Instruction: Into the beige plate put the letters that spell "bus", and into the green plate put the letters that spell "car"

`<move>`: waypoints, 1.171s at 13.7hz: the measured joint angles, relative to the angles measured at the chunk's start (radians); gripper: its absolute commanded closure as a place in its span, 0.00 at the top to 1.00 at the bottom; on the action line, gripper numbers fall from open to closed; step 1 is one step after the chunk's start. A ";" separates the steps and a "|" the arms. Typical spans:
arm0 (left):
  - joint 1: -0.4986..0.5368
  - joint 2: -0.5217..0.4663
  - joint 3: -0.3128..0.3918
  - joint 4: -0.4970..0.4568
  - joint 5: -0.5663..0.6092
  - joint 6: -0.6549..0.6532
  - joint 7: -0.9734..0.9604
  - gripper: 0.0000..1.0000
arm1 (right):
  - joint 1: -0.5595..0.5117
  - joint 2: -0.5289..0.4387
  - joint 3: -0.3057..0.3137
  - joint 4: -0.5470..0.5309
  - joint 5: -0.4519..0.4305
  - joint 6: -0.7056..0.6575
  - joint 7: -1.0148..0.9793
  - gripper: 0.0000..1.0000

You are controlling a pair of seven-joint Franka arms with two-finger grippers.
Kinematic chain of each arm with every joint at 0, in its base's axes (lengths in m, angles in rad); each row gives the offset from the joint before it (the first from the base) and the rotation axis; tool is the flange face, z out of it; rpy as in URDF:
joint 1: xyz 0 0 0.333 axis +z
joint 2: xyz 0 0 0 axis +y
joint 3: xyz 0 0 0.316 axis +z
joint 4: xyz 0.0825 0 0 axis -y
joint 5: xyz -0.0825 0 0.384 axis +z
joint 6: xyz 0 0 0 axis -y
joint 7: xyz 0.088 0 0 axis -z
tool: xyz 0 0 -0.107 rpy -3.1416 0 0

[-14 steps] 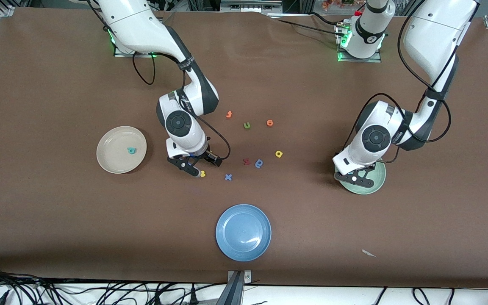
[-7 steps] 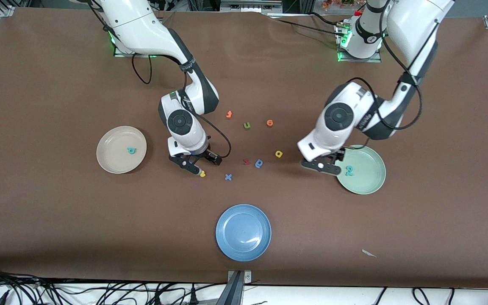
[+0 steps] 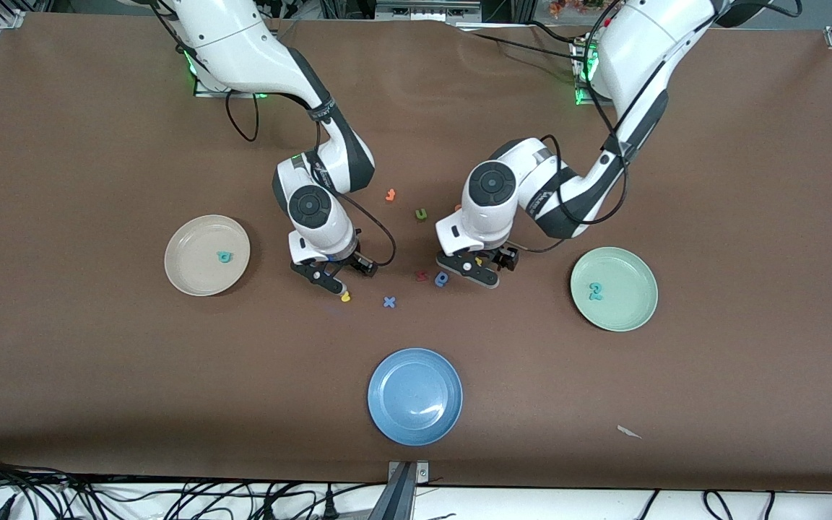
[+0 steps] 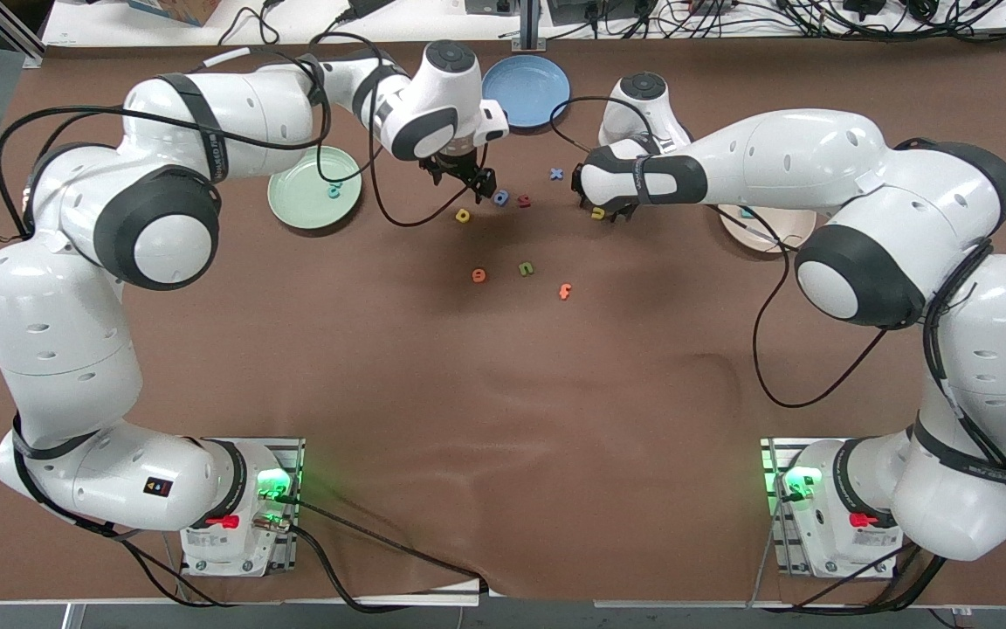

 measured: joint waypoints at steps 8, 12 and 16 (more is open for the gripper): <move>-0.008 0.080 0.007 -0.011 0.128 0.100 0.001 0.93 | 0.000 -0.004 0.008 0.000 0.000 -0.001 0.000 0.54; -0.005 0.089 0.008 -0.017 0.133 0.101 0.002 0.83 | 0.001 -0.006 0.008 0.000 0.000 -0.002 -0.004 0.47; -0.005 0.090 0.008 -0.031 0.133 0.101 0.002 0.45 | 0.001 -0.009 0.009 -0.001 0.000 -0.005 -0.013 0.39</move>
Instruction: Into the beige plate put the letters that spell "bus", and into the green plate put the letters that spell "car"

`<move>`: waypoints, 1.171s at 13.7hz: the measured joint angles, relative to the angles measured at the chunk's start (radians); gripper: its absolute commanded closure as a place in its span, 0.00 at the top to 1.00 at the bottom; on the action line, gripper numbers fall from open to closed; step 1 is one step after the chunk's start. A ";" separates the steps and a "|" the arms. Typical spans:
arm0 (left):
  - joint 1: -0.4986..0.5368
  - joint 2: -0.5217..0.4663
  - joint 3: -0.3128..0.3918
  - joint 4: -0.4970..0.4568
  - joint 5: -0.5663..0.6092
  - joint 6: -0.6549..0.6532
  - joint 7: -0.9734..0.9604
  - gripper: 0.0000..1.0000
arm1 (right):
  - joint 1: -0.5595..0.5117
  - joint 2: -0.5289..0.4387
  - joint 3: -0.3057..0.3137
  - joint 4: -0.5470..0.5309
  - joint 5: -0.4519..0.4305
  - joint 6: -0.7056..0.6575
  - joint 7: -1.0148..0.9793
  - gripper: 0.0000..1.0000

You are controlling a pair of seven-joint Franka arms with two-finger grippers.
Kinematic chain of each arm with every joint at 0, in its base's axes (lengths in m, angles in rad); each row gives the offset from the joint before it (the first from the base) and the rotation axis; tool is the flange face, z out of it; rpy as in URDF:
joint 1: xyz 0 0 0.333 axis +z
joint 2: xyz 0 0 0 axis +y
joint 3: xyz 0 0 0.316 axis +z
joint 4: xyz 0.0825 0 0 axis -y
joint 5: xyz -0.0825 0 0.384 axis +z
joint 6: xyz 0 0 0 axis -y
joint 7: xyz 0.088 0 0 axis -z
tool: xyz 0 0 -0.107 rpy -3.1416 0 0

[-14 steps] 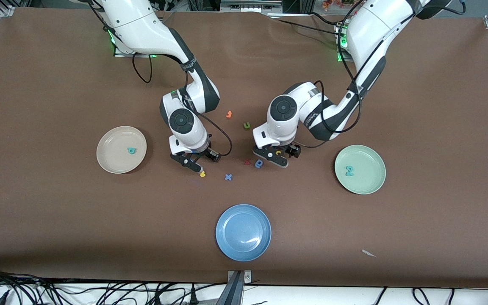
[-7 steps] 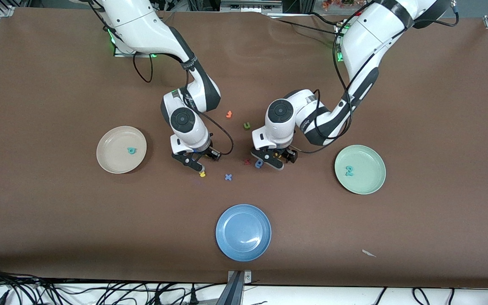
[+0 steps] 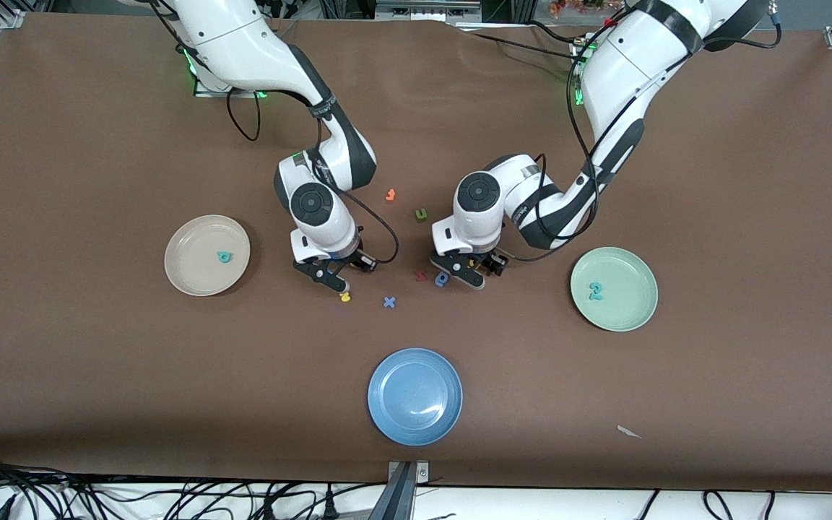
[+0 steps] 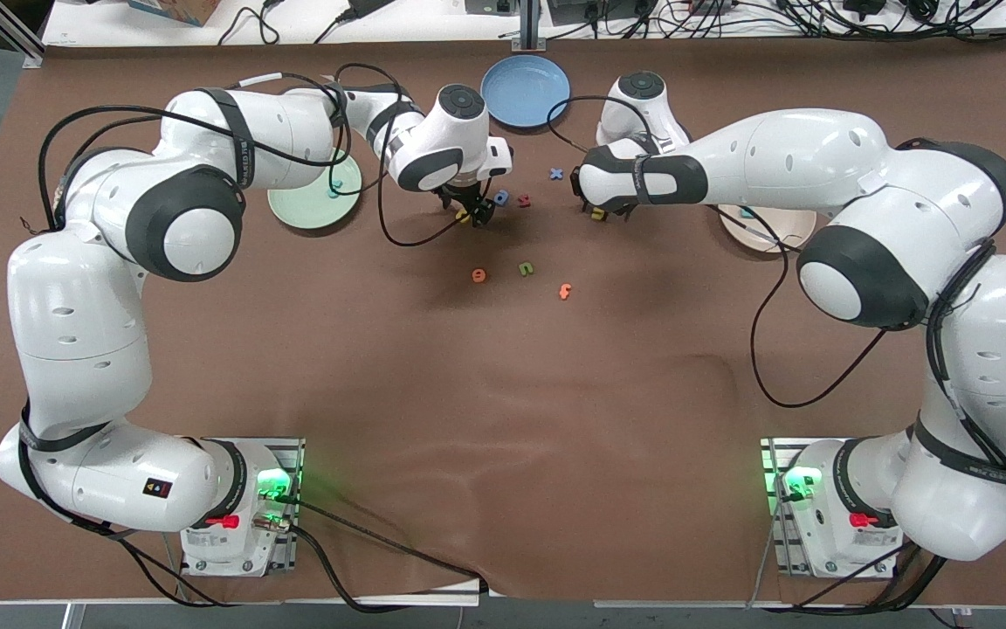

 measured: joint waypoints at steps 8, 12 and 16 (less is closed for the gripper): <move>0.014 -0.011 0.000 0.006 0.001 0.005 0.001 0.04 | 0.000 -0.005 -0.001 -0.005 0.000 -0.004 -0.004 0.21; 0.124 -0.070 0.001 0.027 0.000 -0.086 0.139 0.06 | 0.000 -0.007 -0.001 -0.002 0.000 -0.013 -0.014 0.16; 0.259 -0.141 -0.002 0.027 -0.001 -0.210 0.277 0.09 | -0.002 -0.052 -0.064 0.046 -0.001 -0.204 -0.145 0.14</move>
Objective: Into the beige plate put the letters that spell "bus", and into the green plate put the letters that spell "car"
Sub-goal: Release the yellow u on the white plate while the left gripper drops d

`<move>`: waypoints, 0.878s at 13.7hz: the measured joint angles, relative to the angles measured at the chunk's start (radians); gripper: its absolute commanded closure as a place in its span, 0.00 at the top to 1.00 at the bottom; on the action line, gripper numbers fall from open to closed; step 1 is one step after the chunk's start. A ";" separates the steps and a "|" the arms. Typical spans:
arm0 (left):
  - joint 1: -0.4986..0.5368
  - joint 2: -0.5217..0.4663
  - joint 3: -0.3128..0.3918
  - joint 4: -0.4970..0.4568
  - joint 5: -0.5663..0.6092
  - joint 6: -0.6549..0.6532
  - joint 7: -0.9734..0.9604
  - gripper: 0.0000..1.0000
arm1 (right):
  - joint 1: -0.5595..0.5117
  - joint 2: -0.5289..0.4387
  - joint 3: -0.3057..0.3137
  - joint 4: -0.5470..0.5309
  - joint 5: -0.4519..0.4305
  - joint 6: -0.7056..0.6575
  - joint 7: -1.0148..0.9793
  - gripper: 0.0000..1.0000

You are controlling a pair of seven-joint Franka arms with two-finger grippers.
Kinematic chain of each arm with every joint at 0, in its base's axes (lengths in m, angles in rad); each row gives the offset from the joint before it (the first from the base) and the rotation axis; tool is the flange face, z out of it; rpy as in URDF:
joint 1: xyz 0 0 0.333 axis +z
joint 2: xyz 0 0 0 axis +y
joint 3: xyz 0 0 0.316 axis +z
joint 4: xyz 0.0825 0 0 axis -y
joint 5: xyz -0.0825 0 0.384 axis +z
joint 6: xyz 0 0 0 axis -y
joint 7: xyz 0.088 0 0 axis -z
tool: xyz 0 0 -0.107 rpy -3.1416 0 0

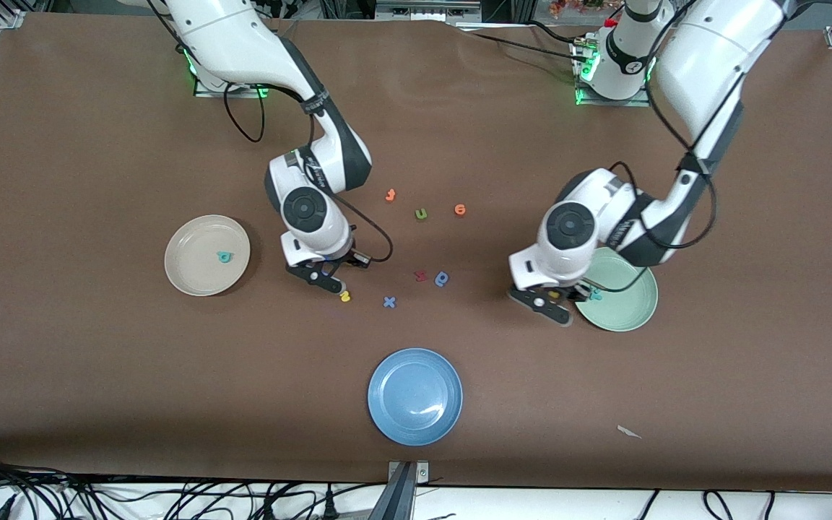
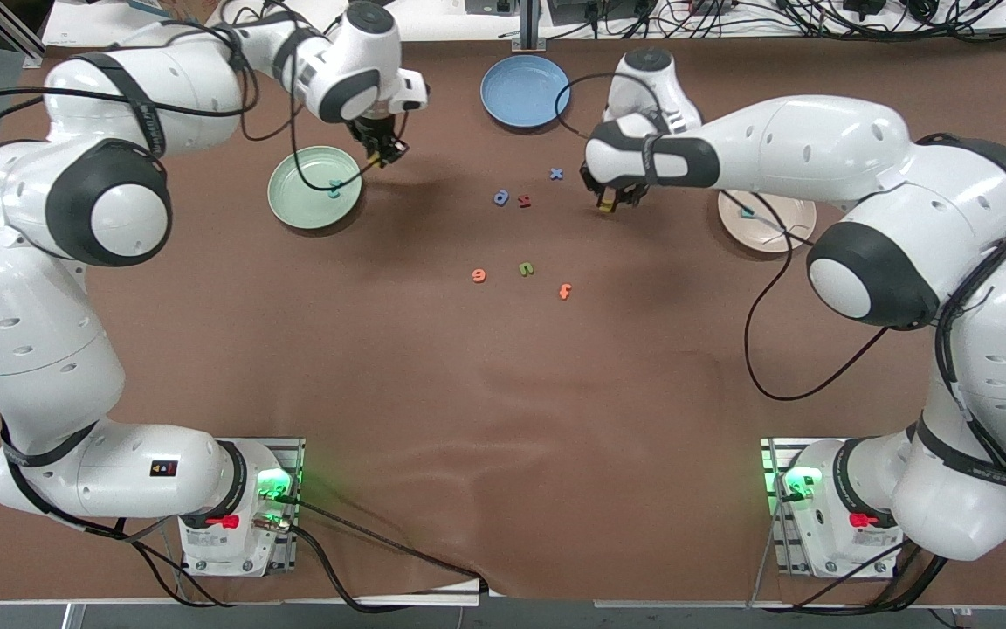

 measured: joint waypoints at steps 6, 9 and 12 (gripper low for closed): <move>0.169 -0.014 -0.011 -0.105 0.000 -0.045 0.094 1.00 | -0.013 -0.056 -0.214 -0.038 0.000 -0.134 -0.404 0.14; 0.182 -0.042 -0.025 -0.159 0.000 -0.042 0.094 1.00 | -0.014 -0.114 -0.280 -0.162 0.000 -0.078 -0.566 0.14; 0.183 -0.094 -0.036 -0.157 -0.011 -0.043 0.093 1.00 | -0.015 -0.216 -0.355 -0.313 0.000 -0.024 -0.731 0.15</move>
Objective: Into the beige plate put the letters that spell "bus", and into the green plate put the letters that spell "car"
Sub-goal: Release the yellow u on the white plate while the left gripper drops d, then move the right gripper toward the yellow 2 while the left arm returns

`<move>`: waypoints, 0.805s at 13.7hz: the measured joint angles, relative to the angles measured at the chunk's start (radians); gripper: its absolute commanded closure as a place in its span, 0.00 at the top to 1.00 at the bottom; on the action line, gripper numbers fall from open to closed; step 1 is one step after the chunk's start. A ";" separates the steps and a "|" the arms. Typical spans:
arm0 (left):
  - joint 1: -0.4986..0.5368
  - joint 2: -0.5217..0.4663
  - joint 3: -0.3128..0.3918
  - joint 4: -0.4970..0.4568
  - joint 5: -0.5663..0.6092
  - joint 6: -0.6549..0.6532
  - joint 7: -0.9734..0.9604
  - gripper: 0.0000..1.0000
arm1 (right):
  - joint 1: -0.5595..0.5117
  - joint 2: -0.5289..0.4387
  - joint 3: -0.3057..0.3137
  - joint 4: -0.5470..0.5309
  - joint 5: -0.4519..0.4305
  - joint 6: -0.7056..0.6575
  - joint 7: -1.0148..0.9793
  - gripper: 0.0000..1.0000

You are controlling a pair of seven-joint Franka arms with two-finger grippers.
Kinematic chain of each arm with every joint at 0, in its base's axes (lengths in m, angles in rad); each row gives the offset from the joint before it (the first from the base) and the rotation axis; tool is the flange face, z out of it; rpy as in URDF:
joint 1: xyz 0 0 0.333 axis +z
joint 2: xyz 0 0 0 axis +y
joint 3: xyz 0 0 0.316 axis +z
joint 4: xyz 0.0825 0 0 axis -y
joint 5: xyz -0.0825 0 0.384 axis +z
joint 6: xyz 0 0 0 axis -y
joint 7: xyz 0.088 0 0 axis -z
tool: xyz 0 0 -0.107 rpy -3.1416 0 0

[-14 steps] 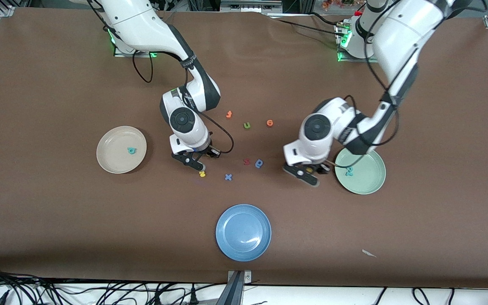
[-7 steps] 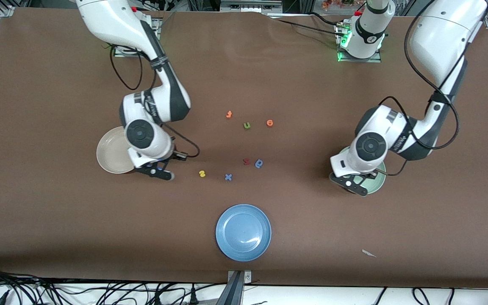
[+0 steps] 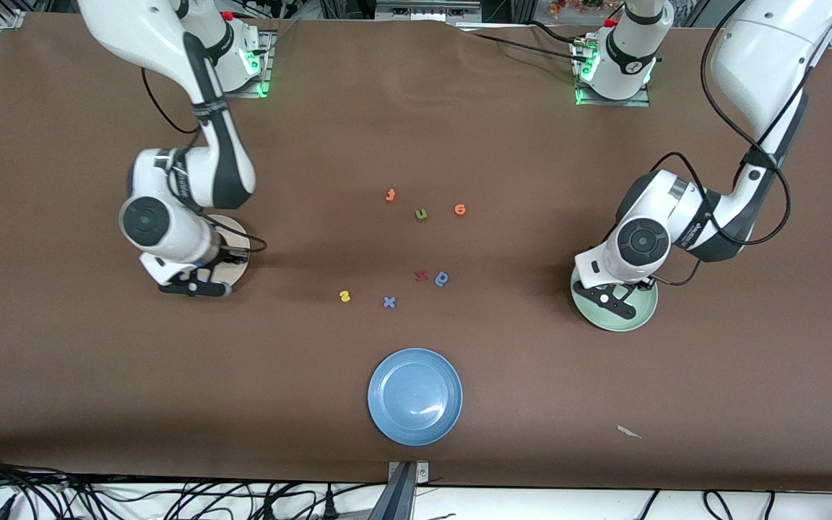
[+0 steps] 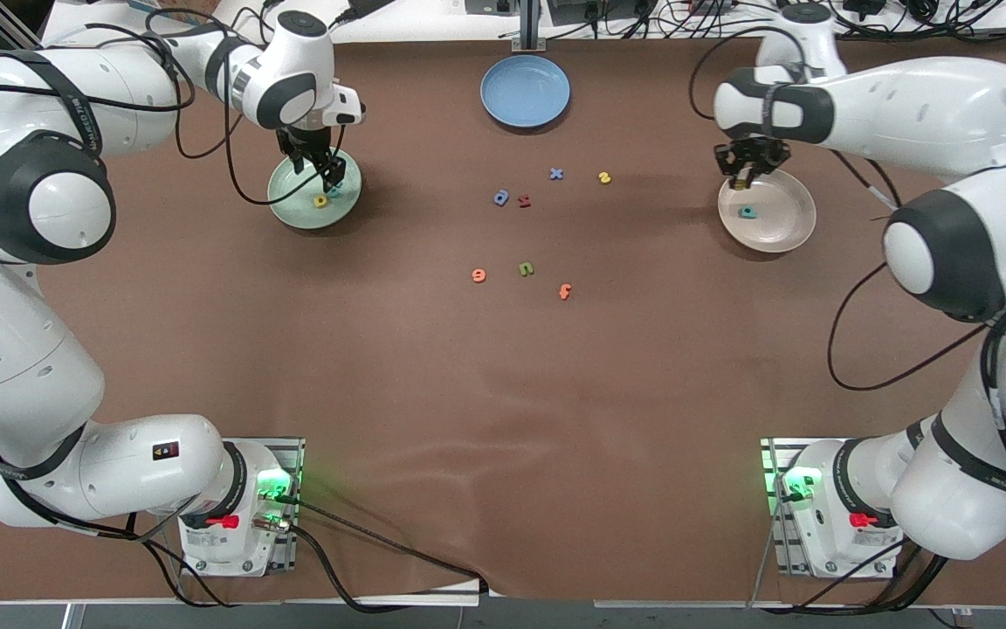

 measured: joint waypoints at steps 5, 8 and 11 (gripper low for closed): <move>0.001 -0.116 -0.024 0.130 -0.205 -0.185 -0.001 1.00 | 0.003 -0.120 -0.030 -0.237 0.000 0.232 -0.075 1.00; 0.004 -0.151 -0.024 0.340 -0.307 -0.431 -0.001 1.00 | 0.006 -0.124 -0.030 -0.250 0.000 0.241 -0.075 1.00; -0.001 -0.180 -0.006 0.516 -0.343 -0.608 0.000 1.00 | 0.015 -0.127 -0.013 -0.192 0.000 0.203 -0.075 1.00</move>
